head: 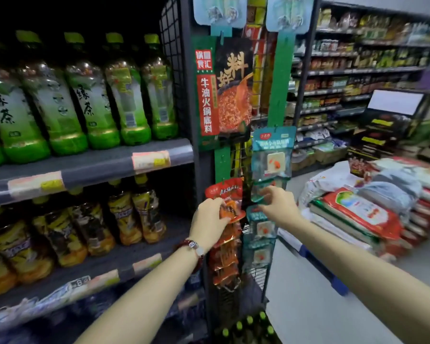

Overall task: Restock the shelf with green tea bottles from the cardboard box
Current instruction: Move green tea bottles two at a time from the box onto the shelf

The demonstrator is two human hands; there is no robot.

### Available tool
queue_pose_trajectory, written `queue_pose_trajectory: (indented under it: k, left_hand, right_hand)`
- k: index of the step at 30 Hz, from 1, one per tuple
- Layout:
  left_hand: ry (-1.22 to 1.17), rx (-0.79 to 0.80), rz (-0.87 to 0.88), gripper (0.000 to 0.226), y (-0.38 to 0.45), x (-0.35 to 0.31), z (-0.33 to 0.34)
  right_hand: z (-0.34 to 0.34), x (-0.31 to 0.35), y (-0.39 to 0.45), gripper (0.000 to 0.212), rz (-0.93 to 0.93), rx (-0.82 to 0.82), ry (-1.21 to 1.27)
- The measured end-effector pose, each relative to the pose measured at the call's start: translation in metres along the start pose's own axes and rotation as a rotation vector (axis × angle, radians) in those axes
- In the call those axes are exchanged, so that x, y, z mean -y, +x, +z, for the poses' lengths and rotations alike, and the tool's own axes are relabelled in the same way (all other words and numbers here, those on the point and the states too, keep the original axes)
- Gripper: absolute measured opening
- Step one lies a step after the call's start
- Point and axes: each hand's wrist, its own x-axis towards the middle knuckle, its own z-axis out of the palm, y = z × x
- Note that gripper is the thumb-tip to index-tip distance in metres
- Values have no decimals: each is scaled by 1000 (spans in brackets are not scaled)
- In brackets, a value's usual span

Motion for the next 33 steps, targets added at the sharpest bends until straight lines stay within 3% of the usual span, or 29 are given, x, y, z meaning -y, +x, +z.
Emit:
queue_pose_trajectory:
  k: [4, 9, 19, 33]
  left_hand:
    - [7, 112, -18, 29, -14, 13, 51]
    - [-16, 180, -40, 32, -24, 36, 126]
    - [20, 276, -80, 29, -67, 105, 332]
    - [-30, 354, -311, 30, -178, 295, 576]
  right_hand:
    - [30, -51, -17, 37, 145, 15, 26]
    - [78, -115, -25, 19, 203, 36, 61]
    - [230, -260, -43, 28, 303, 131, 57]
    - [485, -463, -91, 32, 417, 262, 115]
